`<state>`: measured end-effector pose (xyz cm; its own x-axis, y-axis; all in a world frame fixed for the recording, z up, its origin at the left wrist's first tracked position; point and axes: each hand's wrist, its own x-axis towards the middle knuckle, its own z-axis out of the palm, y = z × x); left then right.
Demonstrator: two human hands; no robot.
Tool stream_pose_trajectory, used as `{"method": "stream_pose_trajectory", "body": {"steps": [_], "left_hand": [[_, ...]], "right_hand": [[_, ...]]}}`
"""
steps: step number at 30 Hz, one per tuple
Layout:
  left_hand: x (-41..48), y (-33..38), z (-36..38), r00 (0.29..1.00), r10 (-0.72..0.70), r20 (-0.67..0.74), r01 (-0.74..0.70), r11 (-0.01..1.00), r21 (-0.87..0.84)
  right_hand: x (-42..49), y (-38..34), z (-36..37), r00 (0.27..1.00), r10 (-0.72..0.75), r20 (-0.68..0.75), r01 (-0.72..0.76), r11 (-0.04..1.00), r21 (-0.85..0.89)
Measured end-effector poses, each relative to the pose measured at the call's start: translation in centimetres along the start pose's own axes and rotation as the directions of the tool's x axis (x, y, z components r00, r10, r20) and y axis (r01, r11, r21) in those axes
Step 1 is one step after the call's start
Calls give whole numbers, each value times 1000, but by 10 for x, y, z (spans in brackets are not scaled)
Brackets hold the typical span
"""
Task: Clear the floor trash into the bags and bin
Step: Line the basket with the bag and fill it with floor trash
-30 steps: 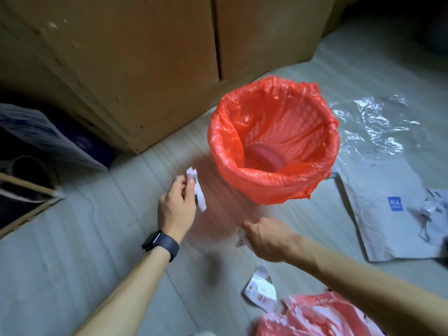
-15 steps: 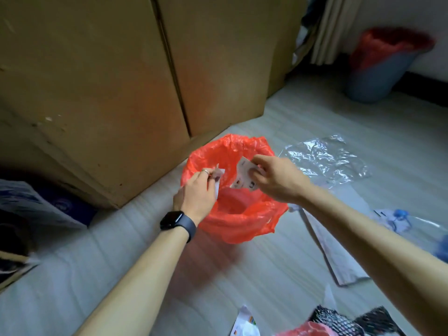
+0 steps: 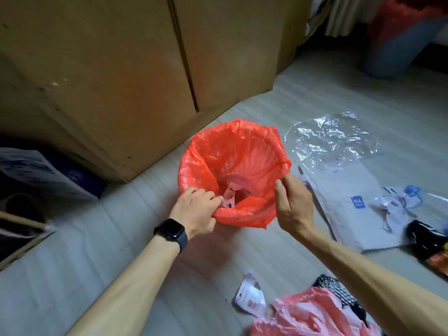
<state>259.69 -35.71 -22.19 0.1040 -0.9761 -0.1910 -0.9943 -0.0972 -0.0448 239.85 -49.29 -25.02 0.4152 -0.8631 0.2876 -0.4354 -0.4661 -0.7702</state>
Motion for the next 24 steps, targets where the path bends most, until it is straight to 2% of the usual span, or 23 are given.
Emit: {"method": "stream_pose_trajectory", "body": {"steps": [1,2,4,5,7,8,9,10,14,16,17,21,24], "left_hand": [[-7,-1,1,1000,-12,26,12,1000,-3],[-14,-2,4,999,-19,42,19,1000,-4],[-30,-5,9,997,-34,65,35,999,-9],[-35,-5,10,996,-37,76,38,999,-10],[-47,-4,14,994,-44,97,46,999,-16],[-51,-3,16,995,-46,89,49,999,-25],[-56,-2,18,996,-50,72,52,998,-35],[-59,-1,19,998,-50,43,51,998,-37],[-70,11,28,990,-40,-137,33,998,-51],[-75,17,34,976,-33,-215,20,998,-64],[-77,20,36,969,-31,-244,16,998,-67],[-76,23,36,958,-40,-283,12,995,-100],[-80,20,36,964,-50,-263,21,993,-113]], "right_hand": [[-12,6,3,996,94,10,-95,994,63],[-23,15,5,989,136,64,-139,989,43],[-46,34,8,933,149,326,-80,973,-217],[-54,43,10,849,194,491,-1,930,-368],[-77,59,18,588,343,733,188,823,-536],[-89,61,24,462,406,789,268,784,-560],[-103,60,30,372,441,817,329,760,-560],[-116,59,37,334,438,835,369,754,-543],[-162,58,61,321,325,890,468,763,-447],[-178,55,67,295,331,896,523,729,-441],[-186,53,70,302,349,887,524,717,-461],[-195,44,76,413,344,844,478,707,-522],[-194,41,74,412,342,845,479,707,-520]]}}
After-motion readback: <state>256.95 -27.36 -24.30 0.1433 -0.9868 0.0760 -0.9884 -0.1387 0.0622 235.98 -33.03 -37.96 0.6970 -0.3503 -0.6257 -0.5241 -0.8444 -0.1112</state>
